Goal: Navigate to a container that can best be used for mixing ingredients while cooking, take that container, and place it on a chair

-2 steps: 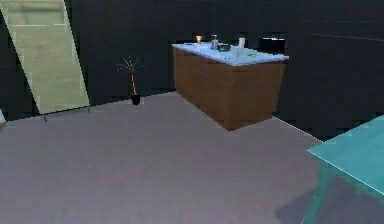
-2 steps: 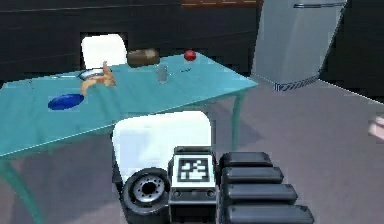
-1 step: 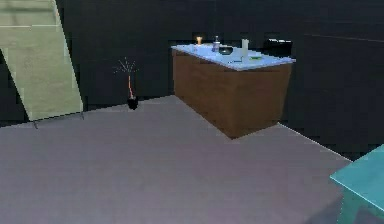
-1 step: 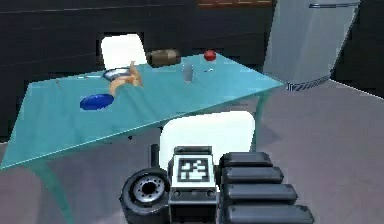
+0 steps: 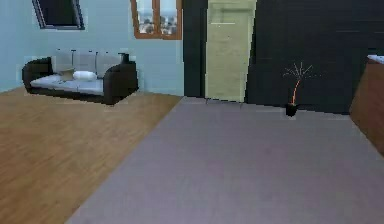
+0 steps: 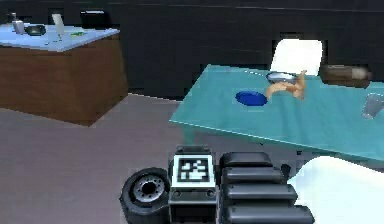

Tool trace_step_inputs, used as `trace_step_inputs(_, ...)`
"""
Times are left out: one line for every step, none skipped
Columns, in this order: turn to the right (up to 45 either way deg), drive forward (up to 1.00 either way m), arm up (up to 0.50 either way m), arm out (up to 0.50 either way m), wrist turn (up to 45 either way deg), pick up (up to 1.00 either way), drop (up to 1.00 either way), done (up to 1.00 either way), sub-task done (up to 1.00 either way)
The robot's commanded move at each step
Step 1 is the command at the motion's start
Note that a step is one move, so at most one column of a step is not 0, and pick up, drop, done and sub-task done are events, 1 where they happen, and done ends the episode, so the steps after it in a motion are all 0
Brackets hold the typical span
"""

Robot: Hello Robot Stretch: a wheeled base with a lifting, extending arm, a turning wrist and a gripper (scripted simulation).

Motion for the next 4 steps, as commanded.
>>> trace_step_inputs(-45.0, 0.00, 0.00, 0.00, 0.0, 0.00, 0.00, 0.00, 0.00)
trace_step_inputs(-24.0, 0.00, 0.00, 0.00, 0.0, 0.00, 0.00, 0.00, 0.00)
trace_step_inputs(45.0, 0.00, 0.00, 0.00, 0.0, 0.00, 0.00, 0.00, 0.00)
trace_step_inputs(45.0, 0.00, 0.00, 0.00, 0.0, 0.00, 0.00, 0.00, 0.00)
